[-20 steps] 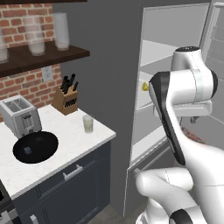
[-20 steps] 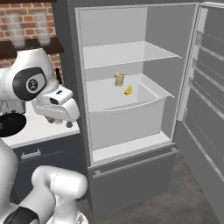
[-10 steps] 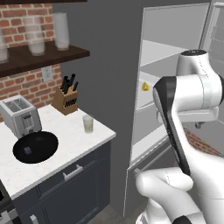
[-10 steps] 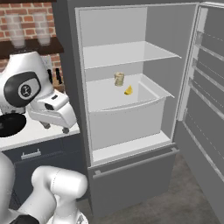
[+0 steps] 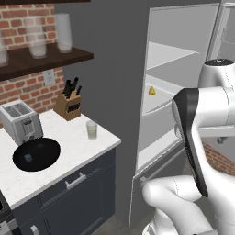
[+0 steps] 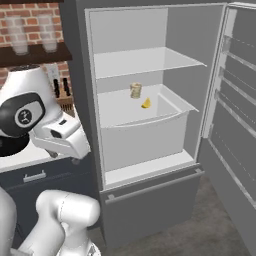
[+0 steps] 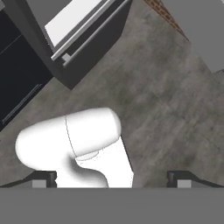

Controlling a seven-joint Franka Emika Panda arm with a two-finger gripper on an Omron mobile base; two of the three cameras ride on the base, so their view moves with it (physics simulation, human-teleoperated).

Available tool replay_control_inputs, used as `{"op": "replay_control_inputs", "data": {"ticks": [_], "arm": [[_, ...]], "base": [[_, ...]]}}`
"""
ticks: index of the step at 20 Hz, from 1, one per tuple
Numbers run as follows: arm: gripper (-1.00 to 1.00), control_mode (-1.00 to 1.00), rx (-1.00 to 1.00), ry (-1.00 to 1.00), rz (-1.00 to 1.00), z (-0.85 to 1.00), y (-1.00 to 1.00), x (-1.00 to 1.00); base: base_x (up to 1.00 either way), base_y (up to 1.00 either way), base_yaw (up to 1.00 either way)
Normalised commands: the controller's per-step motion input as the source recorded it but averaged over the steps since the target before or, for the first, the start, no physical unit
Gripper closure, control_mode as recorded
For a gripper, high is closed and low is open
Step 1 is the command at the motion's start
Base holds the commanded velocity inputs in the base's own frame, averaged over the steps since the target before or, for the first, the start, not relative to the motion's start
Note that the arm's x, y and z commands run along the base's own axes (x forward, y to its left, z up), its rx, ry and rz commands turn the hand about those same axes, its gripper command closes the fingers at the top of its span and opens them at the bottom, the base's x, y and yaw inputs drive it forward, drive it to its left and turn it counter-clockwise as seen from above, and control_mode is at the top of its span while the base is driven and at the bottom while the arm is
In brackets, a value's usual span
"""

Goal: Grab a lemon wedge from the fridge and one ice cube from the ice bowl, and put them in the glass of lemonade.

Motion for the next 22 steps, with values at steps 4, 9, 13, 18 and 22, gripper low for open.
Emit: {"op": "replay_control_inputs", "data": {"ticks": [4, 9, 13, 18, 22], "arm": [[-1.00, 1.00, 0.00, 0.00, 0.00, 0.00, 0.00, 0.00], [-1.00, 1.00, 0.00, 0.00, 0.00, 0.00, 0.00, 0.00], [-1.00, 1.00, 0.00, 0.00, 0.00, 0.00, 0.00, 0.00], [-1.00, 1.00, 0.00, 0.00, 0.00, 0.00, 0.00, 0.00], [-1.00, 1.00, 0.00, 0.00, 0.00, 0.00, 0.00, 0.00]], "base": [[0.00, -0.68, 0.20], [0.16, -0.50, 0.39], [0.16, -0.57, 0.44], [0.03, -0.76, 0.39], [0.14, -0.67, 0.32]]}}
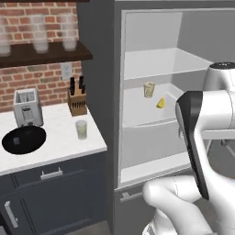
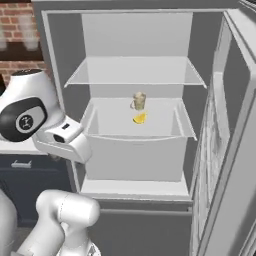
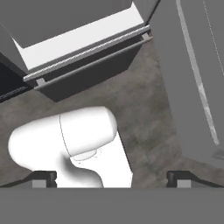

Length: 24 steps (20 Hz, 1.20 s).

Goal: Grab a lemon wedge from the fridge and one ice cube from the ice bowl, and put them in the glass of lemonade.

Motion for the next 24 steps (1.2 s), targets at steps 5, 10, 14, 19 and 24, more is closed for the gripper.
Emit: {"op": "replay_control_inputs", "data": {"ticks": [5, 10, 14, 19, 24], "arm": [[-1.00, 1.00, 0.00, 0.00, 0.00, 0.00, 0.00, 0.00], [-1.00, 1.00, 0.00, 0.00, 0.00, 0.00, 0.00, 0.00], [-1.00, -1.00, 0.00, 0.00, 0.01, -0.02, -0.17, 0.04], [-1.00, -1.00, 0.00, -0.13, 0.00, -0.01, -0.27, 0.00], [-1.00, -1.00, 0.00, -0.20, 0.00, 0.05, -0.04, 0.04]], "base": [[0.62, -0.27, 0.24], [0.49, -0.06, 0.11], [0.15, -0.16, 0.04], [0.00, 0.00, 0.00], [0.00, 0.00, 0.00]]}}
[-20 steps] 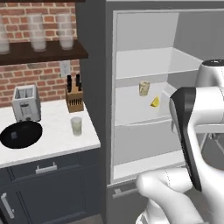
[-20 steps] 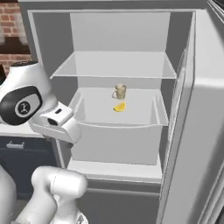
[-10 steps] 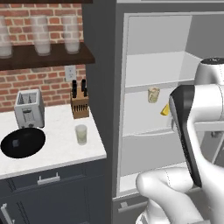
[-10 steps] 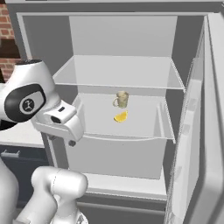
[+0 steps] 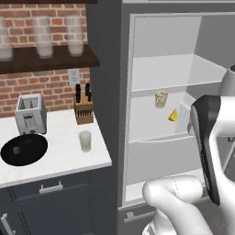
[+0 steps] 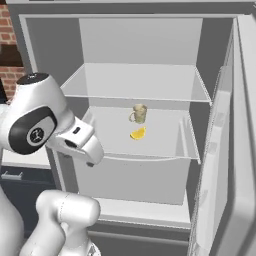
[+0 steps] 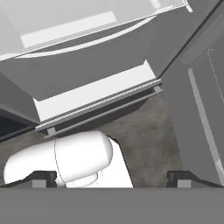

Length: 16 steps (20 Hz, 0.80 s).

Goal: Grab a lemon wedge from the fridge and one ice cube from the ice bowl, and put them in the glass of lemonade.

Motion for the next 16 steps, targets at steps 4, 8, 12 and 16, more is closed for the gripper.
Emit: {"op": "replay_control_inputs", "data": {"ticks": [4, 8, 12, 16], "arm": [[-1.00, -1.00, 0.03, -0.15, 0.00, 0.00, 0.00, 0.15], [-1.00, -1.00, 0.01, -0.12, 0.06, 0.00, 0.00, 0.44], [-1.00, -1.00, 0.00, -0.05, 0.11, 0.00, 0.00, 0.66], [-1.00, -1.00, 0.00, 0.03, 0.22, 0.00, -0.10, 0.81]], "base": [[0.00, 0.00, 0.00], [0.00, 0.00, 0.00], [0.00, 0.00, 0.00], [0.00, 0.00, 0.00]]}}
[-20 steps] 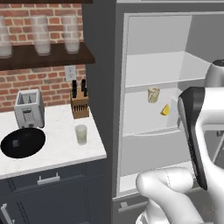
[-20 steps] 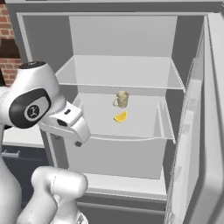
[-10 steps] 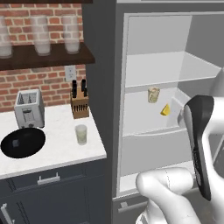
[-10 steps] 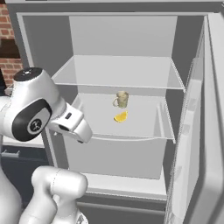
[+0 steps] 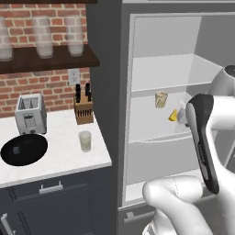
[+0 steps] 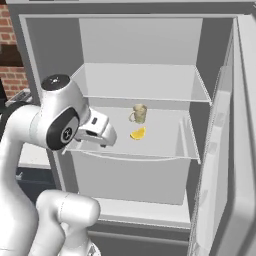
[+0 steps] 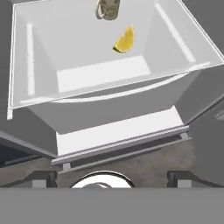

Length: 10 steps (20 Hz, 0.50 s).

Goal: Grab a lemon wedge from the fridge and one ice cube from the ice bowl, and put them in the glass of lemonade.

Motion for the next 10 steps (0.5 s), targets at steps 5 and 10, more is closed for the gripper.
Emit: {"op": "replay_control_inputs", "data": {"ticks": [5, 10], "arm": [[-1.00, -1.00, 0.00, 0.16, 0.25, 0.03, -0.01, 0.64], [-1.00, -1.00, -0.02, 0.01, 0.11, -0.34, -0.13, 0.47]], "base": [[0.00, 0.00, 0.00], [0.00, 0.00, 0.00]]}}
